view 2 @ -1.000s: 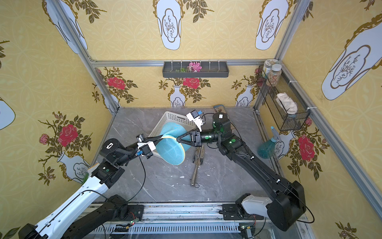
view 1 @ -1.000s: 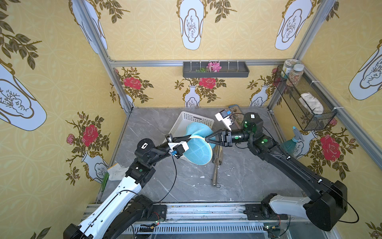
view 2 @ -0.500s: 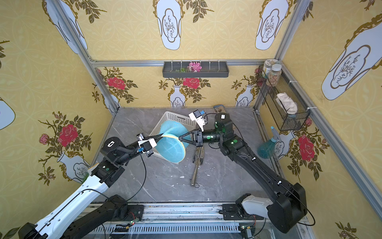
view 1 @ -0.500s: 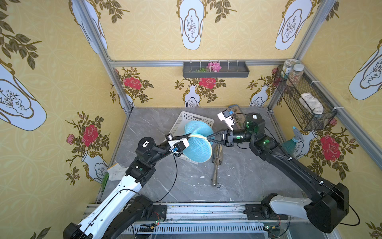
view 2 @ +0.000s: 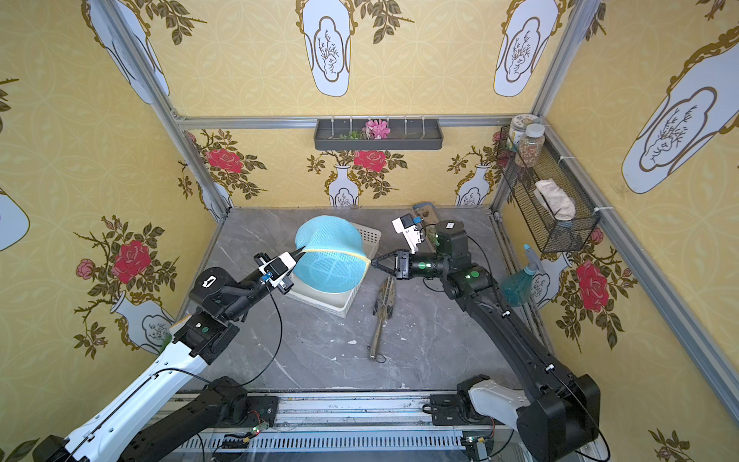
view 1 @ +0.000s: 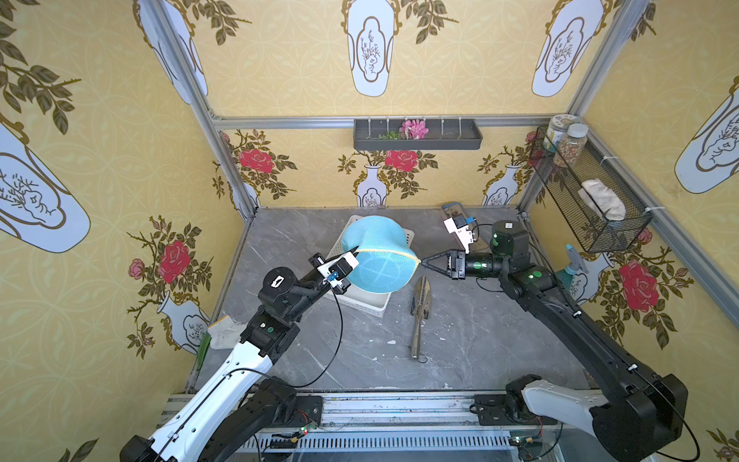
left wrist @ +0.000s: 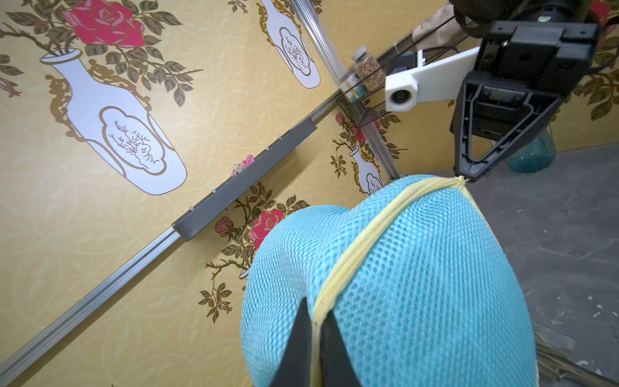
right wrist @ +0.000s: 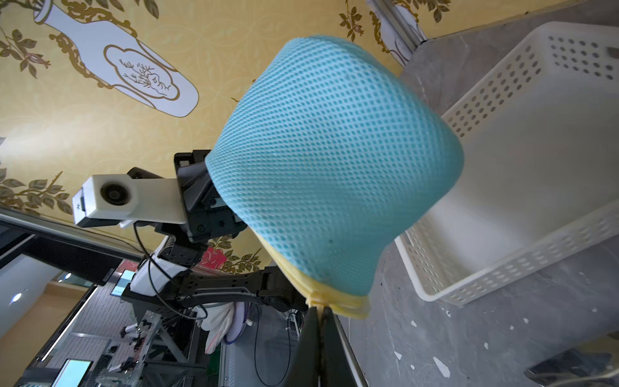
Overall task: Turn the laundry bag inside out
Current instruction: Zip the zipper on the laundry bag.
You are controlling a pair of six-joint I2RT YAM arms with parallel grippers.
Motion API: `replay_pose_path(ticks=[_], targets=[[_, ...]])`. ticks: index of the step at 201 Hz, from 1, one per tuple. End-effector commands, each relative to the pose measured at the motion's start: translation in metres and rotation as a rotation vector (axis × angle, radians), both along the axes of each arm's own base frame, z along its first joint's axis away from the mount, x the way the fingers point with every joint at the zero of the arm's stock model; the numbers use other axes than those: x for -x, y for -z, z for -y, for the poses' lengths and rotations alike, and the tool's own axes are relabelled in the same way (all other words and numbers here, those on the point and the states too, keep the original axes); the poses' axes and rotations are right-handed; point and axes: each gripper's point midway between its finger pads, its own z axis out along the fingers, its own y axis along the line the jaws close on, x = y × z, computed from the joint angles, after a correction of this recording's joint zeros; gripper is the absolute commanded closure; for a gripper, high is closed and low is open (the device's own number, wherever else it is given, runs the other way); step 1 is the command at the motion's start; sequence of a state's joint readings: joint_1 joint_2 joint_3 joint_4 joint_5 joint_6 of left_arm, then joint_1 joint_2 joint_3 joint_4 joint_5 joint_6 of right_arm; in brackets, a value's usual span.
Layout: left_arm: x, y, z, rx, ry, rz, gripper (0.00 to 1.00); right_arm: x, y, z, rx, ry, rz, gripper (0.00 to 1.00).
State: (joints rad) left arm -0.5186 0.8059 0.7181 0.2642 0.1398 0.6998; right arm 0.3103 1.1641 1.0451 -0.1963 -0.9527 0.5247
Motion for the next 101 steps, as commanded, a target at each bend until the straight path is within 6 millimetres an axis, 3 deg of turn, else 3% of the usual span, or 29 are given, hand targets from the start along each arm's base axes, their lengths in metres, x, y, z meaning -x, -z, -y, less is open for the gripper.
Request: replay_pose_path(ticks=[1, 17, 52, 101], targets=[[-0.004, -0.020, -0.017, 0.104, -0.088, 0.011, 0.88, -0.016, 0.014, 0.015, 0.087, 0.109, -0.016, 1.00], [0.002, -0.011, -0.010, 0.078, -0.035, -0.037, 0.74, -0.019, 0.003, 0.012, 0.076, 0.098, 0.006, 1.00], [0.009, 0.030, 0.011, -0.028, 0.088, -0.236, 0.40, -0.015, -0.026, -0.010, 0.118, 0.026, 0.110, 1.00], [0.019, 0.029, 0.036, -0.018, 0.255, -0.328, 0.35, -0.009, -0.031, -0.031, 0.243, -0.069, 0.185, 1.00]])
